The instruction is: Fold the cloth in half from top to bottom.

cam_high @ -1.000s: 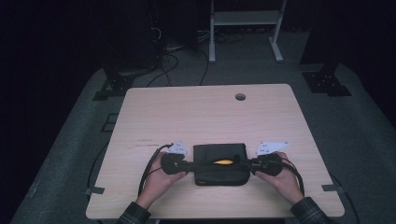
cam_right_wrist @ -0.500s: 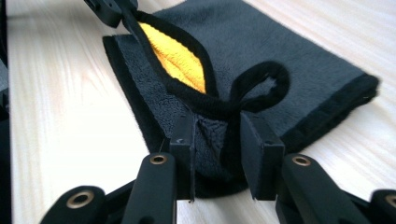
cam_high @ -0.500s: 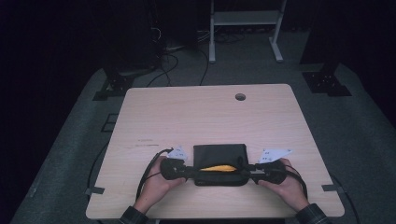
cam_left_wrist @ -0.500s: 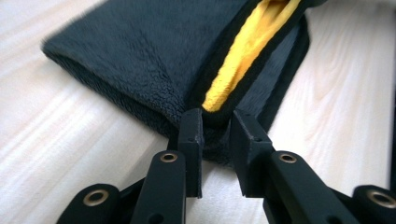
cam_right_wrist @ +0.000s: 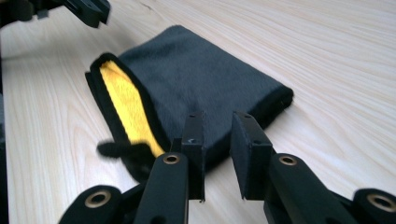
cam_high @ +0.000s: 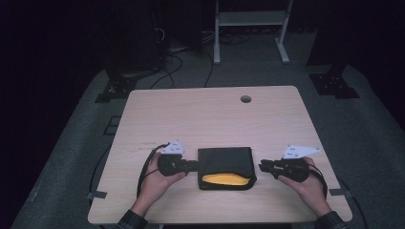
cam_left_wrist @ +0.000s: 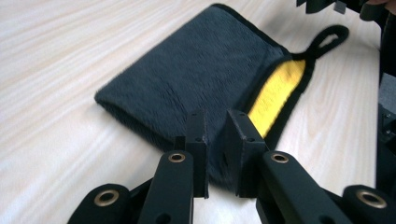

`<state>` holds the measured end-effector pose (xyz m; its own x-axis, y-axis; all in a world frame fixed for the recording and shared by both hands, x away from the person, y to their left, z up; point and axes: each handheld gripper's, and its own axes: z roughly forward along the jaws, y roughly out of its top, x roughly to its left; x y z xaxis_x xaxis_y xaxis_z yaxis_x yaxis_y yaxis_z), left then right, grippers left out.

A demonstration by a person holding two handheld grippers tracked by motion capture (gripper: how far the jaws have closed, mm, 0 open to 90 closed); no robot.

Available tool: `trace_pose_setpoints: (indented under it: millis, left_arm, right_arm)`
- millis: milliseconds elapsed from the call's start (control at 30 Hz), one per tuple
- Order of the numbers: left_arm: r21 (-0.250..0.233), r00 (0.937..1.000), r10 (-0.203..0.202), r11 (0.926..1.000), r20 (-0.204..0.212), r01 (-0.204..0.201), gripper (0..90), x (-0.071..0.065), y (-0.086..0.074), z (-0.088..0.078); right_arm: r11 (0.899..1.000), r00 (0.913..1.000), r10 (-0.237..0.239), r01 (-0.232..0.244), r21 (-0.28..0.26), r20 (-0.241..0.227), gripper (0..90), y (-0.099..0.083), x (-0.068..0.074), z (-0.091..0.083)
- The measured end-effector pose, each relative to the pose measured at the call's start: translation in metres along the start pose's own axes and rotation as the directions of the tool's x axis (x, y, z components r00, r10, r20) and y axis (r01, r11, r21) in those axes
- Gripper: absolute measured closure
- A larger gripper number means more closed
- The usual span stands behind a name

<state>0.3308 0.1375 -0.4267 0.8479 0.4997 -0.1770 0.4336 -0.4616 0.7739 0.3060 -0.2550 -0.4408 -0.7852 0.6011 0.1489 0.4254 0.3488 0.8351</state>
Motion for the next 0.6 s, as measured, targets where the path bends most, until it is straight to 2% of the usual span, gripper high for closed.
trace_pose_setpoints:
  millis: [167,233,333,433,533,600]
  left_arm:
    - [0.018,1.0000,0.003,0.9998,0.004,-0.003,79.6,0.005,0.007,0.020]
    - [0.040,1.0000,0.004,0.9992,0.008,-0.005,79.8,0.006,0.007,0.030]
    - [0.065,0.9994,0.015,0.9978,0.032,-0.017,80.4,0.001,0.005,0.041]
    - [0.086,0.9983,0.017,0.9961,0.055,-0.022,80.6,-0.007,-0.001,0.043]
    - [0.099,0.9973,0.021,0.9948,0.070,-0.027,80.5,-0.012,-0.006,0.042]
    - [0.135,0.9957,0.038,0.9896,0.084,-0.049,80.4,-0.019,-0.016,0.040]
  right_arm:
    - [0.999,0.9991,-0.024,0.025,0.024,-0.036,74.4,0.010,0.005,0.022]
    - [0.998,0.9983,-0.036,0.038,0.041,-0.046,74.6,0.012,0.007,0.033]
    - [0.996,0.9967,-0.044,0.049,0.073,-0.069,75.2,0.013,0.009,0.050]
    - [0.990,0.9939,-0.068,0.078,0.120,-0.087,75.8,0.009,0.015,0.060]
    - [0.985,0.9902,-0.082,0.098,0.144,-0.113,76.9,0.004,0.022,0.062]
    - [0.978,0.9876,-0.106,0.125,0.168,-0.116,77.3,-0.001,0.025,0.061]
